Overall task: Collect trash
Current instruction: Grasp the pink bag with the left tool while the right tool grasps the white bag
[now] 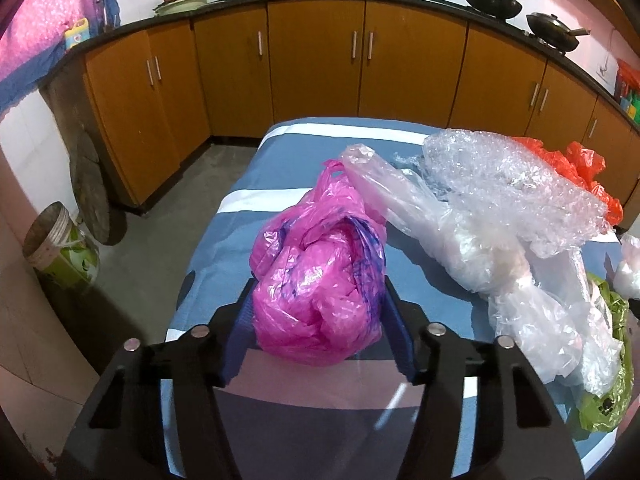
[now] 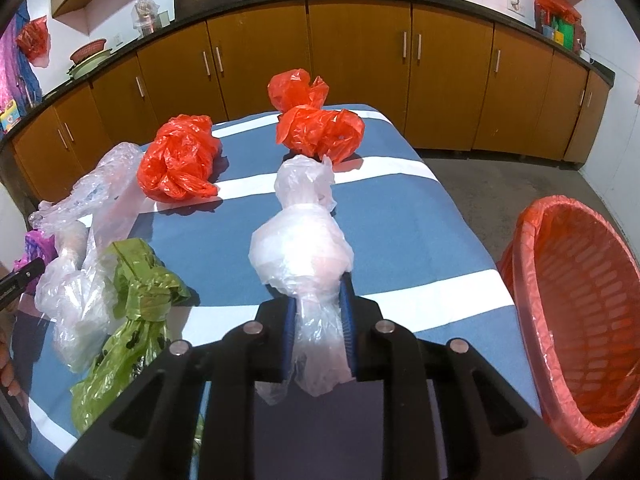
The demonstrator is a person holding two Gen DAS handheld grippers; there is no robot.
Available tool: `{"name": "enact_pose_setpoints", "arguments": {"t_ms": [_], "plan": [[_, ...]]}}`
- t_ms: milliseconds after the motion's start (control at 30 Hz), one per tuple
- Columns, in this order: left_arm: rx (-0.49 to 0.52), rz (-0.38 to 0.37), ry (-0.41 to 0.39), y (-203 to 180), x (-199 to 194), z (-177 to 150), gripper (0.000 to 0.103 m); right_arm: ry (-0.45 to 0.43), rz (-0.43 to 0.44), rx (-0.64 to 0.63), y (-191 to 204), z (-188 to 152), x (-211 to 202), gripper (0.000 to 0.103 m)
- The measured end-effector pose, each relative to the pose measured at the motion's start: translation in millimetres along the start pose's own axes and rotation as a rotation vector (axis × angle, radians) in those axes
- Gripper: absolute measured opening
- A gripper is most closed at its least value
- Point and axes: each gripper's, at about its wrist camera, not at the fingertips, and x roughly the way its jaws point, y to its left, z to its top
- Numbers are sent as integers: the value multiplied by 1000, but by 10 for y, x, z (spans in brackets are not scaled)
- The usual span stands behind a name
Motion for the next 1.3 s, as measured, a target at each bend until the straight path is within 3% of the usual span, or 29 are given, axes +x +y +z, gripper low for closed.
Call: {"name": "enact_pose_setpoints", "arguments": {"t_ms": [333,667,1000,1300], "plan": [[-1,16,-23,27,-154,-80,46,-3,5,-10,-16,-33,-90,21],[-47,-33,-58,79,-624,-201,46,-27,28,-12,-41,-96,-377,21],[-8,-124,-169,-254,-1175,-111,46,-79,40,0,-156,-101,-742,21],[-14,-115,-217,-293,-1393,-92,46,-115,36,16,-307,-112,-983,21]]}}
